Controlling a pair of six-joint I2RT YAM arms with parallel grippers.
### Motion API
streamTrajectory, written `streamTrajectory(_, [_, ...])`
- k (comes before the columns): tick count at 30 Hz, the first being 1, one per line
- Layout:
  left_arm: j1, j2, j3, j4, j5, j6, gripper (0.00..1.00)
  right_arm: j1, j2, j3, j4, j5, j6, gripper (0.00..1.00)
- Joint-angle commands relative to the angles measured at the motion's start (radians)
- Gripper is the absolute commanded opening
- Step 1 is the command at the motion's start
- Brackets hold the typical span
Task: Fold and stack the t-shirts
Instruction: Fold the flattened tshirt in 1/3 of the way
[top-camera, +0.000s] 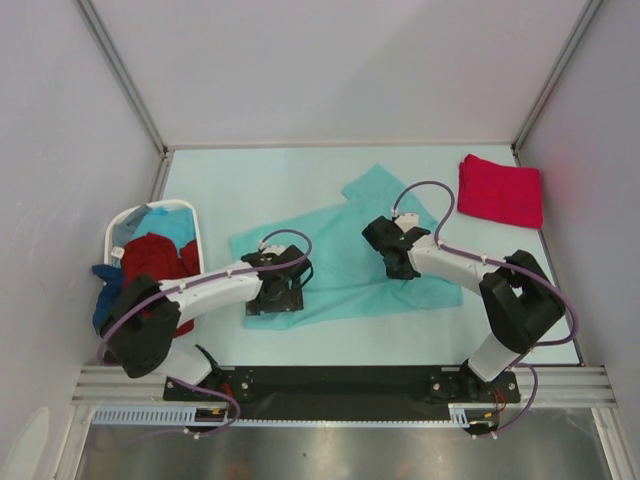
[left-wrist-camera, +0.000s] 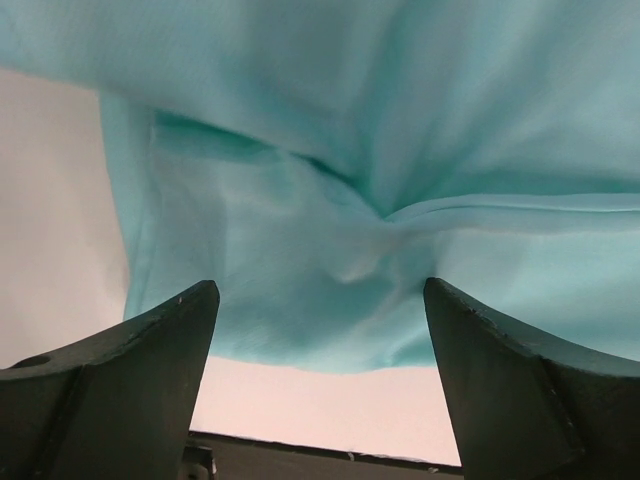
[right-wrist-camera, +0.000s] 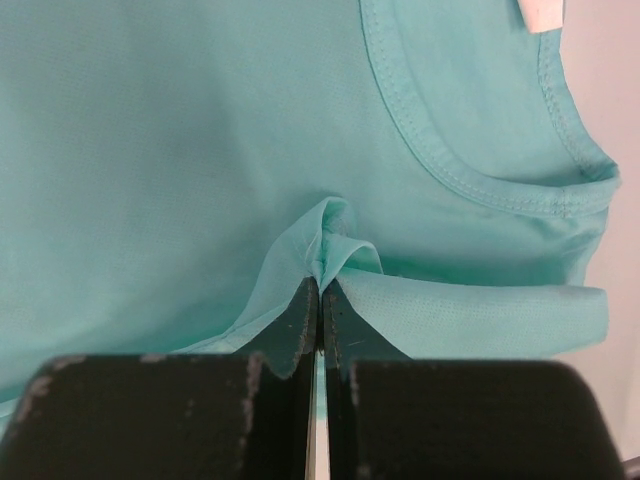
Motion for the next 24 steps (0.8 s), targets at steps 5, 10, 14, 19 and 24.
streamTrajectory(5, [-0.016, -0.114, -0.09, -0.051, 0.015, -0.093, 0.9, -0.009, -0.045, -0.044, 0.022, 0.016, -0.001, 0.0])
streamTrajectory(10, [-0.036, -0.117, -0.116, -0.057, 0.038, -0.118, 0.89, -0.014, -0.046, -0.048, 0.025, 0.014, -0.004, 0.0])
streamTrajectory(14, [-0.068, -0.112, -0.142, -0.054, 0.053, -0.15, 0.9, -0.014, -0.053, -0.058, 0.024, 0.011, -0.002, 0.0])
streamTrajectory(19, [-0.104, -0.114, -0.184, -0.049, 0.072, -0.185, 0.9, -0.015, -0.065, -0.088, 0.028, 0.003, 0.001, 0.0])
streamTrajectory(24, [-0.114, -0.145, -0.164, -0.064, 0.047, -0.192, 0.9, -0.017, -0.066, -0.087, 0.035, 0.0, -0.007, 0.0])
